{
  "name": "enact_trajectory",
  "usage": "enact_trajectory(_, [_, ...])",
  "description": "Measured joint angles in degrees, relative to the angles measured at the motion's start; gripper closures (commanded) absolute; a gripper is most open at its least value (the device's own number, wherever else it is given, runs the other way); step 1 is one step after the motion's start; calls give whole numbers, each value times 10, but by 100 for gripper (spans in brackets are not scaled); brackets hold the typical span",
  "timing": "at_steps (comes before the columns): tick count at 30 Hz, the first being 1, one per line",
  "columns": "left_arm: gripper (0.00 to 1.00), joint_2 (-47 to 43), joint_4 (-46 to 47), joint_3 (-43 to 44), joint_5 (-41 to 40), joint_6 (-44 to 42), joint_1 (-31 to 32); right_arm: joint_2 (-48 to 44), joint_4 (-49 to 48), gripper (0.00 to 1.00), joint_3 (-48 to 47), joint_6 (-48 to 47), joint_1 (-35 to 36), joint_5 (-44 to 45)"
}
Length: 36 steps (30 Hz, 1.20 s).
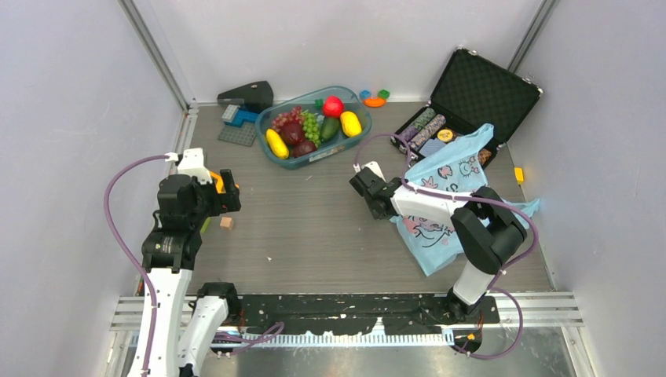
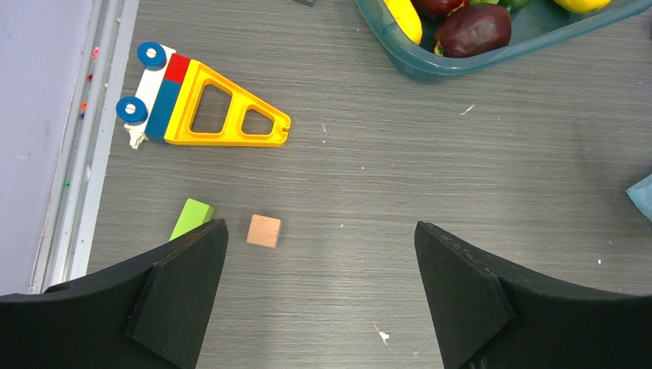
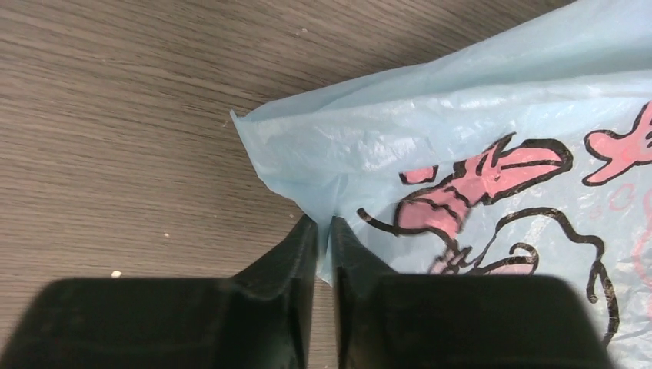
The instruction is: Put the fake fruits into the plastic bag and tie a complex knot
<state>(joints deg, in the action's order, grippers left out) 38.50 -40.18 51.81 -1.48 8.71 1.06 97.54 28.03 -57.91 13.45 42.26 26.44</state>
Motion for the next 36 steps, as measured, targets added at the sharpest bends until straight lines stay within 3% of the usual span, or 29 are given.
enact_trajectory(1, [4, 0, 0, 0, 0, 0, 0, 0, -2, 93, 0, 0, 0, -2])
enact_trajectory(3, [4, 0, 0, 0, -1, 0, 1, 0, -8, 95, 1, 3, 0, -11])
enact_trajectory(16, [3, 0, 0, 0, -4, -1, 1, -48, -174, 95, 50, 69, 55, -182])
enact_trajectory(26, [1, 0, 0, 0, -4, 0, 1, 19, -280, 95, -47, 122, 142, -243])
enact_trajectory(27, [1, 0, 0, 0, -4, 0, 1, 26, -290, 92, -56, 125, 148, -253])
enact_trajectory(31, [1, 0, 0, 0, -4, -1, 1, 36, -302, 45, -80, 127, 157, -271])
enact_trajectory(33, [1, 0, 0, 0, -4, -1, 1, 35, -302, 29, -85, 123, 157, -271])
enact_trajectory(36, [1, 0, 0, 0, -3, -1, 1, 21, -284, 17, -85, 103, 156, -253])
